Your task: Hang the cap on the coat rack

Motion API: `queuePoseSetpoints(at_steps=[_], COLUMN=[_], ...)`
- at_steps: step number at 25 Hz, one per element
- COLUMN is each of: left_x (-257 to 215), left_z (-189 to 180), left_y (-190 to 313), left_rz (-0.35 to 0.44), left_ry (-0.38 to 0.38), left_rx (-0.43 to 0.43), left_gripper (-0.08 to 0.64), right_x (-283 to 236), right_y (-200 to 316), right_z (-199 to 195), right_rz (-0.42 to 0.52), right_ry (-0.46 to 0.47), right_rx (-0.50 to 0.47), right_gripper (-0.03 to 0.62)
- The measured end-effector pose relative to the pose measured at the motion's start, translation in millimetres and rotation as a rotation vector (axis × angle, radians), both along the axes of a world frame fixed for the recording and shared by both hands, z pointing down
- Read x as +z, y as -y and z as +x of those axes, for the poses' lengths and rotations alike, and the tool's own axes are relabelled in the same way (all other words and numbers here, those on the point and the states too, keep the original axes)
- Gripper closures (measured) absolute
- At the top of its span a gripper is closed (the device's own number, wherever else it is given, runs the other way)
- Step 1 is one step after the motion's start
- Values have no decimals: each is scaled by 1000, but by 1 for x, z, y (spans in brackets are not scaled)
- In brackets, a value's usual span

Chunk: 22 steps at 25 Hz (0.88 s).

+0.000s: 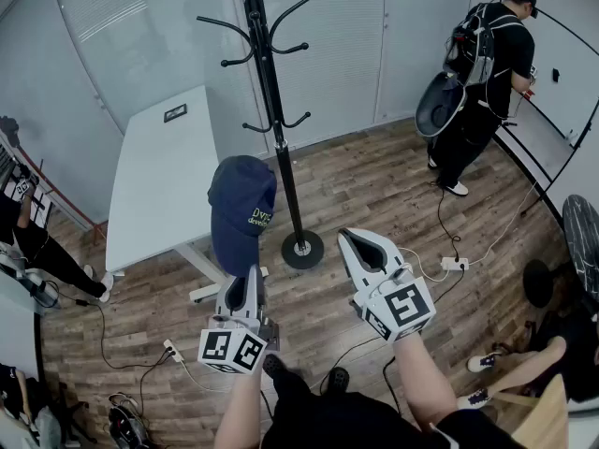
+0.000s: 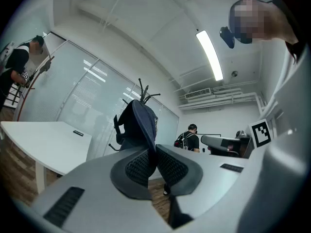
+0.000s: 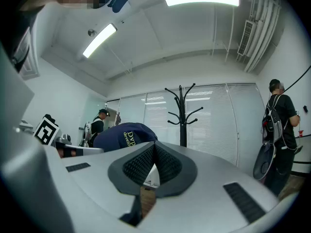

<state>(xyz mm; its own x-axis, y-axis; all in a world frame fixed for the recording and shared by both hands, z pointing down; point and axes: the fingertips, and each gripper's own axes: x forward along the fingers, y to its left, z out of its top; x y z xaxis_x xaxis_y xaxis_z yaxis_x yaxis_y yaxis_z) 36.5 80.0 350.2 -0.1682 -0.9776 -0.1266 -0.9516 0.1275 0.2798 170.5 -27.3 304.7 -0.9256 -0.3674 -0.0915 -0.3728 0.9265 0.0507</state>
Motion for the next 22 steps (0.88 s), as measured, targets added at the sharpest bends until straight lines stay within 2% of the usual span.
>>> queuePoseSetpoints(at_steps=[13,22], left_x=[7,6], left_z=[13,18], left_y=[4,0], left_rz=[-39,-39], left_ry=[-2,-9], left_rx=[-21,-44], left_gripper=[527,527], right_x=[-9,-7], right_y=[9,6], right_z=[24,30], right_rz=[8,-5], right_ry=[30,32], right_rx=[12,-10], right_gripper=[563,563])
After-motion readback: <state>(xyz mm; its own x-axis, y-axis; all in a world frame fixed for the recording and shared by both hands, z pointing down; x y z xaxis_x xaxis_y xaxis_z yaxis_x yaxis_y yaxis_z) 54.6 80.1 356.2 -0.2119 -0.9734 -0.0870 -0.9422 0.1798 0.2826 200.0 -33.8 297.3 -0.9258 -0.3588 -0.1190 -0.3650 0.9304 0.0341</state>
